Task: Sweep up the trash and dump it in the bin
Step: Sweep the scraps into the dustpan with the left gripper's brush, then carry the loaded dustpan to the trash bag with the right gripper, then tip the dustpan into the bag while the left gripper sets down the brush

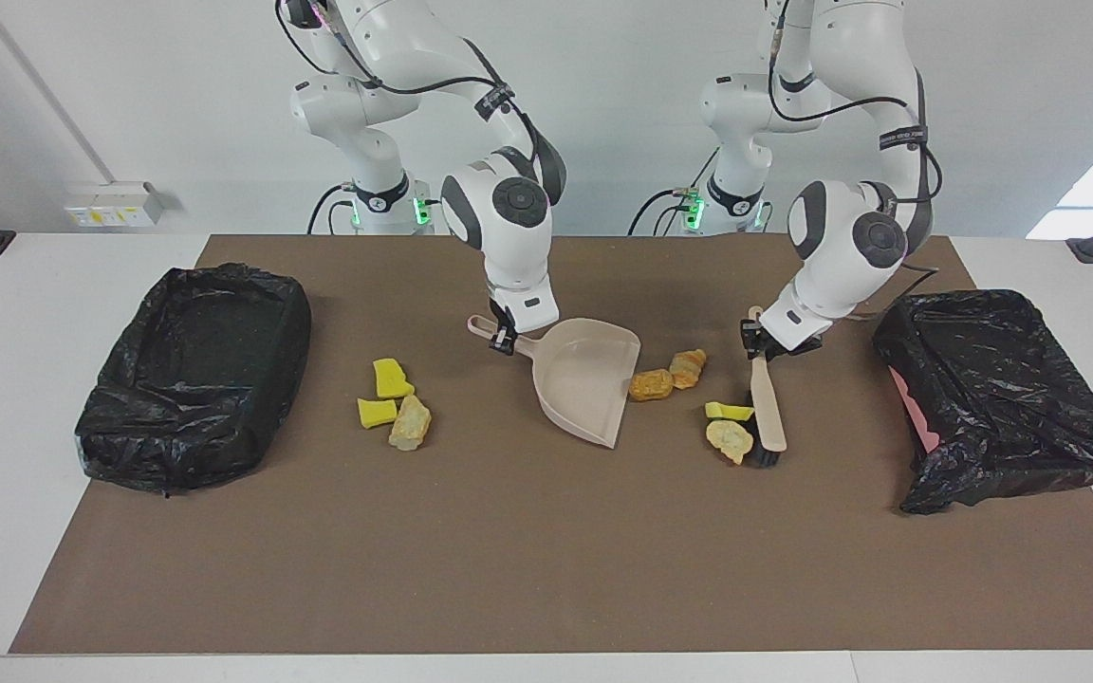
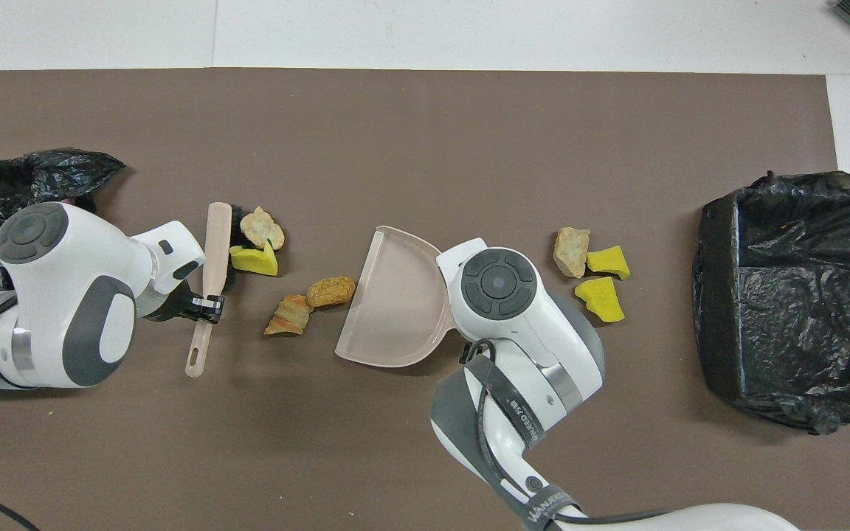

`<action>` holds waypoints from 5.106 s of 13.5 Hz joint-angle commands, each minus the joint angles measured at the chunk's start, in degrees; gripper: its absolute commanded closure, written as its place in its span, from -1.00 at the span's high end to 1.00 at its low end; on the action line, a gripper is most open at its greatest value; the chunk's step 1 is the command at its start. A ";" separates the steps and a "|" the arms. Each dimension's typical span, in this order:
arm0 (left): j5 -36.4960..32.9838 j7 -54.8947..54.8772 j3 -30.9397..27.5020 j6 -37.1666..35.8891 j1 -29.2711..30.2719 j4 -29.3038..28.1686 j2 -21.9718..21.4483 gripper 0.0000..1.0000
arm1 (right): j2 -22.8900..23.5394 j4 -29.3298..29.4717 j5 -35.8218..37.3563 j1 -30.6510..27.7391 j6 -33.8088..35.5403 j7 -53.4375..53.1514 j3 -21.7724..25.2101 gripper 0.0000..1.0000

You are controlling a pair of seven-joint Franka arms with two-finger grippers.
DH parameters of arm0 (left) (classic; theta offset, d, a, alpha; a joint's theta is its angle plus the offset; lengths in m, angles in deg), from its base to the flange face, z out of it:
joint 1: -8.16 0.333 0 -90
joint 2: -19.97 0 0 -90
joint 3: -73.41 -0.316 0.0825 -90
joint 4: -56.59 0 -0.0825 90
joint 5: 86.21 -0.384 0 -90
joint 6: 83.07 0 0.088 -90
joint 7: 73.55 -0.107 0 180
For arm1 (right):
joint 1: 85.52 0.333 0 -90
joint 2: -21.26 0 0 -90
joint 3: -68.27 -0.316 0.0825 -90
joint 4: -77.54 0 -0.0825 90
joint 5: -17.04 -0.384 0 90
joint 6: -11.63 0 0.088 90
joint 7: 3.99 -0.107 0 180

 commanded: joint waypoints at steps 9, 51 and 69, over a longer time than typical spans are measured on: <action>18.36 8.97 0.05 -2.03 -16.10 2.43 -0.45 -1.00 | -0.56 -0.67 1.33 0.39 -0.69 -3.75 -0.24 -1.00; 8.28 41.62 0.04 -3.99 -29.42 -10.04 -14.69 -1.00 | -21.64 2.31 -0.60 -22.86 21.96 7.91 0.64 -1.00; 10.30 33.70 -0.31 2.37 -23.17 -7.16 -10.11 1.00 | -24.21 -4.71 42.26 -49.03 11.96 50.40 1.52 -1.00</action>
